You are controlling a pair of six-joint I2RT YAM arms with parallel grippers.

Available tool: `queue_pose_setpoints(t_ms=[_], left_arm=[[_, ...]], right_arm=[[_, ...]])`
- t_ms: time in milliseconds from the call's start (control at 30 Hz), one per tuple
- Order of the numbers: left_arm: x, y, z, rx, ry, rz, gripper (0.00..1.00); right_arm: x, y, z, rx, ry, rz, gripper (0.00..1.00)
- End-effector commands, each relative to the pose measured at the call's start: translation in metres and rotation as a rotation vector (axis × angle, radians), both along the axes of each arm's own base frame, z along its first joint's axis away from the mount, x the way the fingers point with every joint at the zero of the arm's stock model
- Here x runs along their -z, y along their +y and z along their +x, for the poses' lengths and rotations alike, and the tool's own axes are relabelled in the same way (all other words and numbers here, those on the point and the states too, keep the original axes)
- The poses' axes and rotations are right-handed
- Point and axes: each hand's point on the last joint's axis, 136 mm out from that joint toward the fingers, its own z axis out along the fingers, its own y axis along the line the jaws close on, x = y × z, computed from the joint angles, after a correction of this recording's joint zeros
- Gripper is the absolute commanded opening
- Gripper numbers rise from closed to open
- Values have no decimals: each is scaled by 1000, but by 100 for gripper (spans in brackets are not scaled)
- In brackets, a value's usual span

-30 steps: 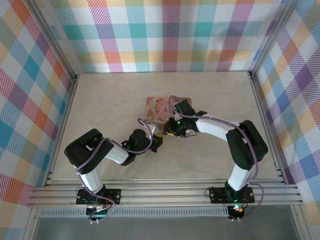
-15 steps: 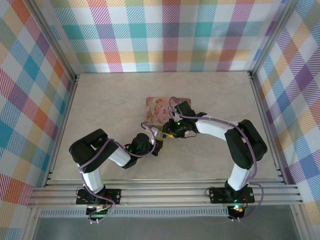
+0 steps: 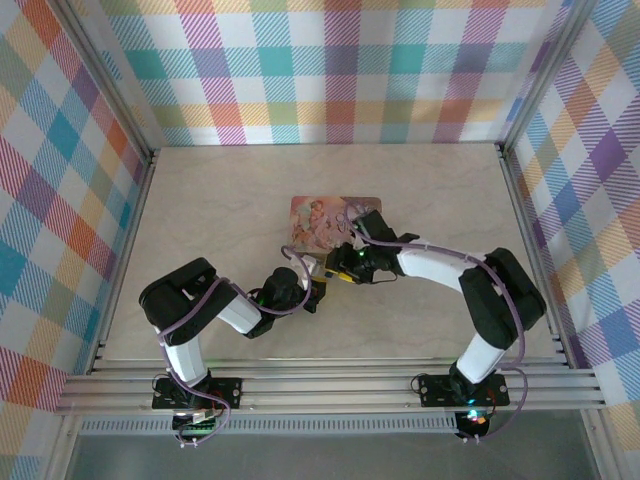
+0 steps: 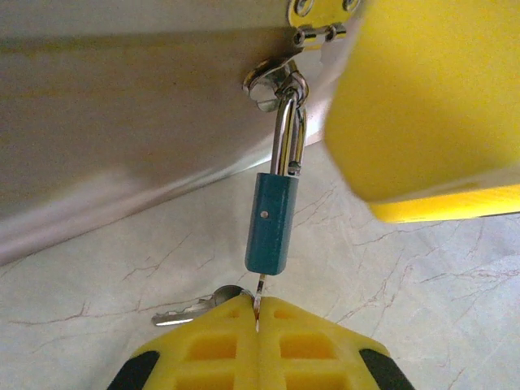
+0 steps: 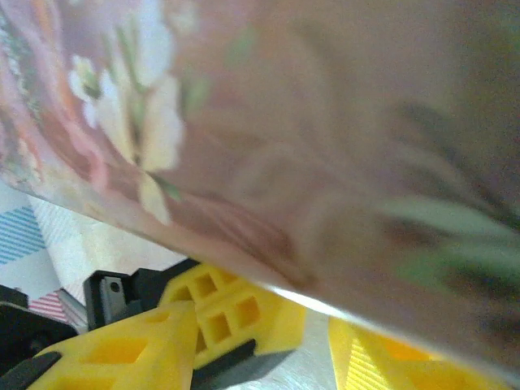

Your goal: Unlock the padlock with the key

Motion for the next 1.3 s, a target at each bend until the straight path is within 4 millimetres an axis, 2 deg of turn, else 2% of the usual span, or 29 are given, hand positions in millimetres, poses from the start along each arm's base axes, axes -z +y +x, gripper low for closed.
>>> queue_pose_setpoints(t_ms=[0, 200, 400, 600, 833, 1267], left_arm=[[1, 2, -7, 30, -6, 37, 0], [-7, -3, -4, 34, 3, 34, 0], [-17, -15, -8, 45, 80, -66, 0], [-30, -26, -11, 73, 161, -154, 0], [-45, -28, -4, 98, 229, -260, 0], [-65, -35, -1, 140, 301, -409, 0]], right_arm=[[7, -16, -7, 68, 35, -63, 47], [11, -14, -7, 104, 9, -14, 48], [14, -11, -4, 152, -42, 41, 48], [23, -17, -9, 191, -59, 41, 51], [29, -22, -15, 204, -67, 40, 53], [30, -15, -18, 199, -75, 90, 53]])
